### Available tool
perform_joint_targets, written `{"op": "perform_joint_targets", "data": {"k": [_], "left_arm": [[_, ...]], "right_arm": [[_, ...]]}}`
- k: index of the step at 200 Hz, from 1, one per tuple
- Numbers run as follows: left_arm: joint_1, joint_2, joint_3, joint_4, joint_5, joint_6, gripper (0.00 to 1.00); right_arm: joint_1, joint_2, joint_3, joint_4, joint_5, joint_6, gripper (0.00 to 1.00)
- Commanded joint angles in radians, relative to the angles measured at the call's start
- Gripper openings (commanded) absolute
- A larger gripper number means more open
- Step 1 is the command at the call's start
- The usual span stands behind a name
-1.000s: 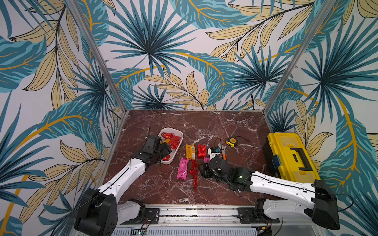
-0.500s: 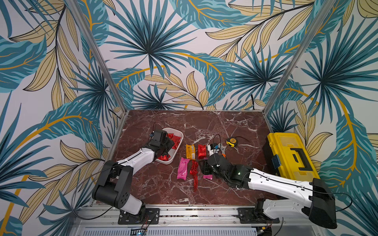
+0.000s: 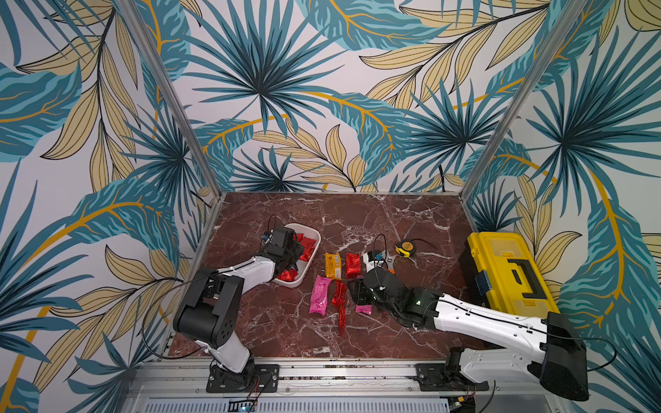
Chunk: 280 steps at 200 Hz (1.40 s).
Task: Take the tea bags out of the storage box
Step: Pick up the tea bag from the storage box.
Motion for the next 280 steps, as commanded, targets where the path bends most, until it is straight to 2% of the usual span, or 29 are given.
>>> {"op": "perform_joint_targets", "data": {"k": [1,24,65,102,143,187,217,241,280], "left_arm": [[0.005,0.008,0.045,0.058,-0.022,-0.013,0.25],[0.005,0.005,0.036,0.073,-0.019,-0.020,0.15],[0.005,-0.031,0.010,0.070,-0.031,-0.017,0.05],[0.004,-0.075,-0.001,0.054,-0.030,-0.006,0.01],[-0.006,-0.190,-0.023,-0.003,-0.027,0.085,0.00],[-0.032,-0.391,-0.055,-0.134,-0.016,0.283,0.00],[-0.033,-0.535,-0.088,-0.187,0.077,0.497,0.00],[-0.036,-0.606,-0.083,-0.265,0.198,0.673,0.00],[-0.036,-0.706,-0.084,-0.365,0.325,0.928,0.00]], "right_arm": [[-0.006,0.010,0.005,0.003,-0.012,-0.015,0.49],[-0.006,0.005,0.003,0.002,-0.016,-0.016,0.49],[-0.006,-0.001,0.000,0.039,-0.018,-0.015,0.49],[-0.007,-0.005,0.003,0.042,-0.020,-0.024,0.49],[-0.017,-0.019,0.004,0.043,-0.021,-0.036,0.49],[-0.050,-0.036,0.005,0.042,-0.051,-0.070,0.49],[-0.088,-0.064,0.011,0.028,-0.088,-0.137,0.49],[-0.103,-0.079,0.044,0.022,-0.156,-0.266,0.49],[-0.105,-0.056,0.169,-0.141,-0.304,-0.530,0.50]]}}
